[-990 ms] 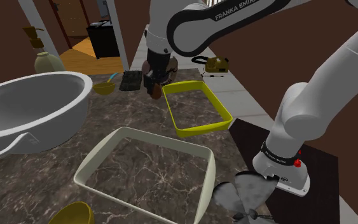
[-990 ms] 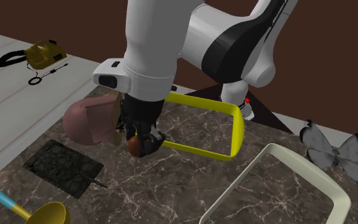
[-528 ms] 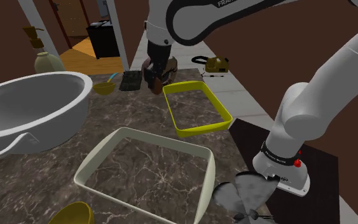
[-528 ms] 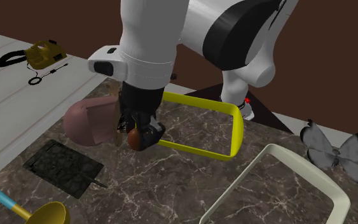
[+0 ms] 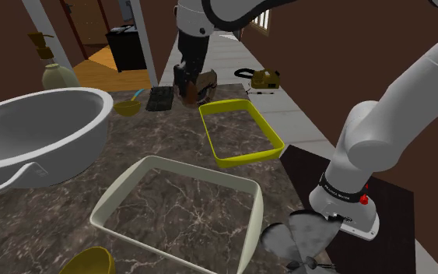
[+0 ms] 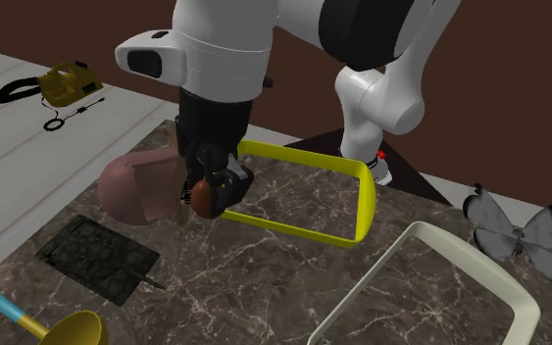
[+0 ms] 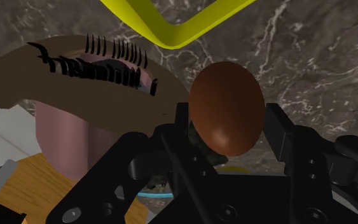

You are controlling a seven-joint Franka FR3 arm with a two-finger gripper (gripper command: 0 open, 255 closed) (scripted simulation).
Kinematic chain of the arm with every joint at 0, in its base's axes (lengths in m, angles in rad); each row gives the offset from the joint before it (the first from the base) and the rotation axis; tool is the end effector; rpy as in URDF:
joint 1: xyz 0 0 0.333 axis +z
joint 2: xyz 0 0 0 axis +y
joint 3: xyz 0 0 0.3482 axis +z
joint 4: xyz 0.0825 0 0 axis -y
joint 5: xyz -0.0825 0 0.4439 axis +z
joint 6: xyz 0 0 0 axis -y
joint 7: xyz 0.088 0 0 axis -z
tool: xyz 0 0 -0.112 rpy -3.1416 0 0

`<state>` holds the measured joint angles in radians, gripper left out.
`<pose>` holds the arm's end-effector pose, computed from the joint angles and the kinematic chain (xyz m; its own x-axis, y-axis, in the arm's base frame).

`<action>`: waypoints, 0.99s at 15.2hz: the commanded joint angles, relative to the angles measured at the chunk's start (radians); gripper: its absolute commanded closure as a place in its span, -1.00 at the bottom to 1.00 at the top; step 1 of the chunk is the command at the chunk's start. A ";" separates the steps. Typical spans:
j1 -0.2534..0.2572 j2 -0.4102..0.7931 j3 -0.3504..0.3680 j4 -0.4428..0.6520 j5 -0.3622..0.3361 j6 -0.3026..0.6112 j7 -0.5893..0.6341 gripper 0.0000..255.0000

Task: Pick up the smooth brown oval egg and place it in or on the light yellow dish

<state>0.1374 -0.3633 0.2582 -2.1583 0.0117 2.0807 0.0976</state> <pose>0.4775 0.2153 0.5800 0.9186 0.2820 0.2770 0.2785 -0.9590 0.0527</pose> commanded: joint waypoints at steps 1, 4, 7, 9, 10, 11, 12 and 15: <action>-0.001 0.002 -0.002 0.028 -0.001 -0.026 -0.002 1.00; -0.002 0.004 -0.004 0.070 -0.001 -0.066 -0.005 1.00; -0.003 0.007 -0.005 0.113 -0.002 -0.106 -0.006 1.00; -0.004 0.008 -0.006 0.128 -0.002 -0.120 -0.007 1.00; 0.004 -0.004 0.009 0.120 0.000 -0.125 0.015 1.00; 0.012 -0.015 0.025 0.114 0.002 -0.129 0.037 1.00; 0.020 -0.025 0.040 0.108 0.005 -0.134 0.059 1.00; 0.044 -0.050 0.089 0.099 0.012 -0.150 0.126 1.00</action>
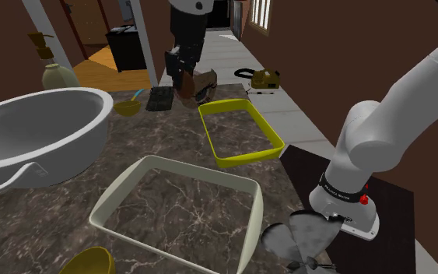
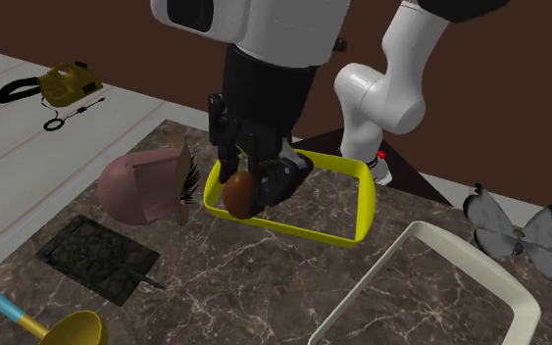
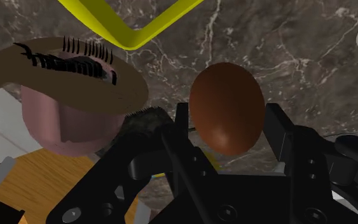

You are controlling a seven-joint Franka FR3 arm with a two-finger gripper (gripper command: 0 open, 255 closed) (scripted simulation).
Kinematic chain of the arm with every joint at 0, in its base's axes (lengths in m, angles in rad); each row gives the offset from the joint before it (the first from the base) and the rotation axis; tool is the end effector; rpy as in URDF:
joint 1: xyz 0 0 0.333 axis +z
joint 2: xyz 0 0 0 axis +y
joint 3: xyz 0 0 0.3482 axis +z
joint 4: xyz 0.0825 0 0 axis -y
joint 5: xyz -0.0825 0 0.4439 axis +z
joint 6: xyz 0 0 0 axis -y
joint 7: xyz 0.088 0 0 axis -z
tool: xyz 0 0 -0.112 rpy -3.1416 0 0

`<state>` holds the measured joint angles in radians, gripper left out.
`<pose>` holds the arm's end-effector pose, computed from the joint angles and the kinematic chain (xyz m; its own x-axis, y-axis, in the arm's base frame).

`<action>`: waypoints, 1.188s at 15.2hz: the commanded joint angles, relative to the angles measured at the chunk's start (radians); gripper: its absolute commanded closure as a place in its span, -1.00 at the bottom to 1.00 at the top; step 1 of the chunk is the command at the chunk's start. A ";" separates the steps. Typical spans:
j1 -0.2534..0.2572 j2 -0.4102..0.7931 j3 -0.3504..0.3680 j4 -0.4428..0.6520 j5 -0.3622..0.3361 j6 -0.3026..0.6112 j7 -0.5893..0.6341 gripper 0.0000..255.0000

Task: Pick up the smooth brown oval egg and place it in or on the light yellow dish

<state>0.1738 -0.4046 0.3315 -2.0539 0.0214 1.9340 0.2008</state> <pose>0.4333 0.2719 0.6374 0.9182 0.2834 0.2766 0.2800 -0.9586 0.0529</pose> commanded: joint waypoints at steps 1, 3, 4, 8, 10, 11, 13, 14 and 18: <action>0.015 -0.015 0.032 -0.006 0.005 -0.009 0.046 1.00; 0.029 -0.025 0.067 -0.004 0.010 -0.021 0.092 1.00; 0.036 -0.028 0.085 -0.001 0.012 -0.027 0.115 1.00; 0.061 -0.030 0.160 0.021 0.019 -0.052 0.211 1.00; 0.071 -0.024 0.199 0.038 0.019 -0.065 0.261 1.00; 0.075 -0.020 0.220 0.049 0.019 -0.072 0.287 1.00; 0.083 -0.007 0.263 0.074 0.016 -0.085 0.339 1.00; 0.086 0.002 0.285 0.088 0.013 -0.092 0.365 1.00; 0.093 0.049 0.382 0.155 -0.008 -0.121 0.477 1.00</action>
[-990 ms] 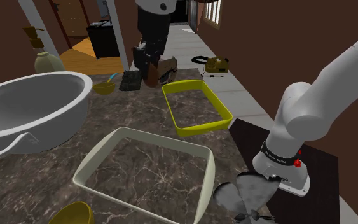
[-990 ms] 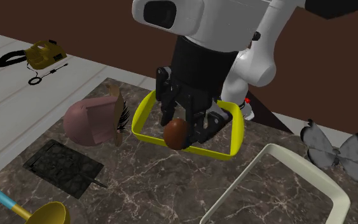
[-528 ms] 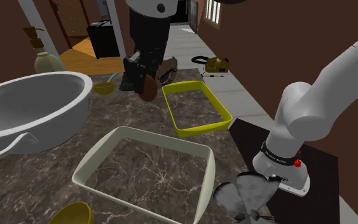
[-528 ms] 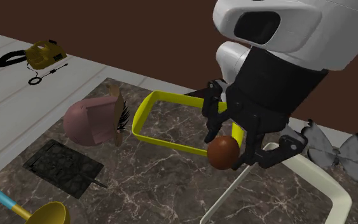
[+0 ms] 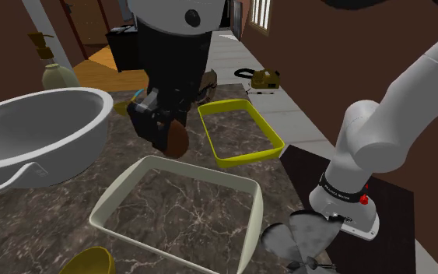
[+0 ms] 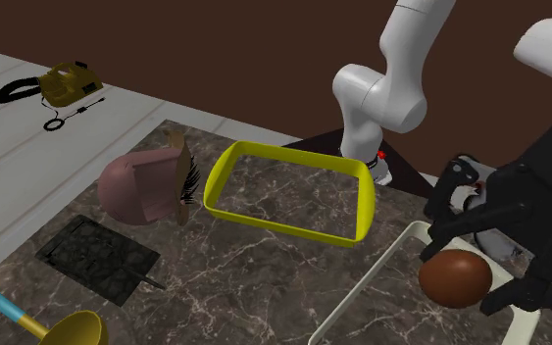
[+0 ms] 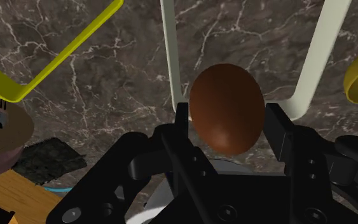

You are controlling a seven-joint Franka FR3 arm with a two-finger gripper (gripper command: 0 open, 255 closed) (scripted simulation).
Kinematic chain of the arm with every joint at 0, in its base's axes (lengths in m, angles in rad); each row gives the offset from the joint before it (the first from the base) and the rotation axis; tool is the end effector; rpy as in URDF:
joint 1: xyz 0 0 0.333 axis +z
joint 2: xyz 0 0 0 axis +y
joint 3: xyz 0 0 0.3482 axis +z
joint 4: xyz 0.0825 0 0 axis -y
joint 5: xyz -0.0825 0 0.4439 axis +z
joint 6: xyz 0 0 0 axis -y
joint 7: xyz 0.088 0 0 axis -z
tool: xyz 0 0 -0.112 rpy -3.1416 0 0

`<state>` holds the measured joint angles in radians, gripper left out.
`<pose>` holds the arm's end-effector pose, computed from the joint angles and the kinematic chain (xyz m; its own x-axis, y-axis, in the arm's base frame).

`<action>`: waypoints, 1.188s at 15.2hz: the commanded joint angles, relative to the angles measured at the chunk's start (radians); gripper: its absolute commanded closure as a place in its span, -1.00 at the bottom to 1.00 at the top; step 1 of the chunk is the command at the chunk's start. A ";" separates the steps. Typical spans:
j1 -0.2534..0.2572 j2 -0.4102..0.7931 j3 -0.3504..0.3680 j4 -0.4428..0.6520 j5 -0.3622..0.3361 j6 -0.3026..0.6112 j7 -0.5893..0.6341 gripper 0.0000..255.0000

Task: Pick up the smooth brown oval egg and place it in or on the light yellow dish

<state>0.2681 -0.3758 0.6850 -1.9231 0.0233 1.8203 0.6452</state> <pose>0.2628 0.4699 0.6455 0.9181 0.2840 0.2766 0.2802 -0.9584 0.0540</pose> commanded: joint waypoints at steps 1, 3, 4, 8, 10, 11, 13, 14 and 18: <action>-0.001 0.039 0.059 0.048 -0.020 -0.017 0.067 1.00; 0.001 0.033 0.059 0.016 -0.017 0.010 0.068 1.00; 0.003 0.031 0.059 0.001 -0.015 0.023 0.069 1.00; 0.007 0.024 0.063 -0.057 -0.011 0.076 0.075 1.00; 0.009 0.023 0.066 -0.085 -0.010 0.102 0.078 1.00; 0.009 0.022 0.067 -0.098 -0.009 0.115 0.080 1.00; 0.011 0.022 0.071 -0.125 -0.009 0.141 0.085 1.00; 0.011 0.023 0.073 -0.138 -0.009 0.154 0.087 1.00; 0.012 0.024 0.077 -0.162 -0.010 0.179 0.092 1.00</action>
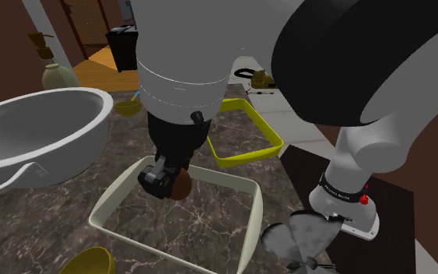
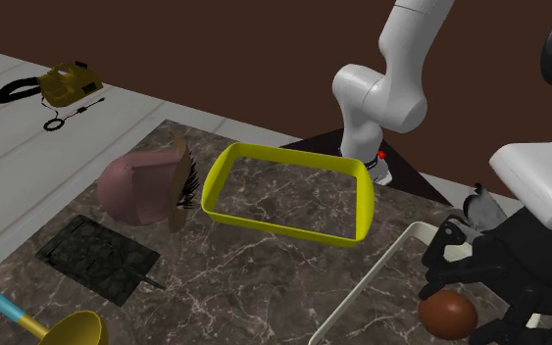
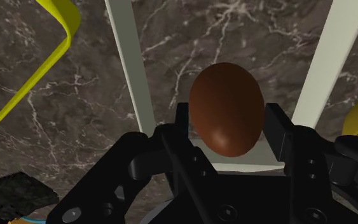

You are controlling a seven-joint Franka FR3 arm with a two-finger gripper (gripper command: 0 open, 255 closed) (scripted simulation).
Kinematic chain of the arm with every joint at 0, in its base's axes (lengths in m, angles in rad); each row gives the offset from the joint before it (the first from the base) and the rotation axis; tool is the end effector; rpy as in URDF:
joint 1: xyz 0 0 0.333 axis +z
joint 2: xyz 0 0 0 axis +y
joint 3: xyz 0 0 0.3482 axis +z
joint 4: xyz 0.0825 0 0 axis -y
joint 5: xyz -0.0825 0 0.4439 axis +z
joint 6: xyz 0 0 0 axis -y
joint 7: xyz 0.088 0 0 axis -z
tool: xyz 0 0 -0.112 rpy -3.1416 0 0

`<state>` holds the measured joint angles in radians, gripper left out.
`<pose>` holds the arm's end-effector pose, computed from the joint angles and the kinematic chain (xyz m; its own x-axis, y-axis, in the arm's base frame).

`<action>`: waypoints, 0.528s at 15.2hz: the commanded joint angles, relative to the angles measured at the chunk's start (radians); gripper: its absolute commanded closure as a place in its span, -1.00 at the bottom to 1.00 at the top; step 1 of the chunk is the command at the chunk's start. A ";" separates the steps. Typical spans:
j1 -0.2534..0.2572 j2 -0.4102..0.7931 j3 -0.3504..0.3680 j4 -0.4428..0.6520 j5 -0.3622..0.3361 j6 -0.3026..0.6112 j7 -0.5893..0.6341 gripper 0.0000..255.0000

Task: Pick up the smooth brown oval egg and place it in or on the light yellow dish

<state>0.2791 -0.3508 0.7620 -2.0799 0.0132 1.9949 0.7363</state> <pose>0.2437 0.4931 0.5588 0.9187 0.2820 0.2764 0.2784 -0.9590 0.0529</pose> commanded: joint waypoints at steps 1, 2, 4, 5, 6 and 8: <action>0.001 -0.001 0.000 -0.005 0.001 0.005 0.001 1.00; 0.001 -0.001 0.000 -0.005 0.000 0.005 0.001 1.00; 0.001 -0.001 0.000 -0.005 0.000 0.005 0.001 1.00; 0.001 -0.001 0.000 -0.005 0.000 0.005 0.001 1.00; 0.001 -0.001 0.000 -0.005 0.000 0.005 0.001 -1.00; 0.000 -0.001 0.000 -0.005 0.000 0.005 0.000 -1.00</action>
<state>0.2796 -0.3517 0.7623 -2.0849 0.0137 1.9995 0.7369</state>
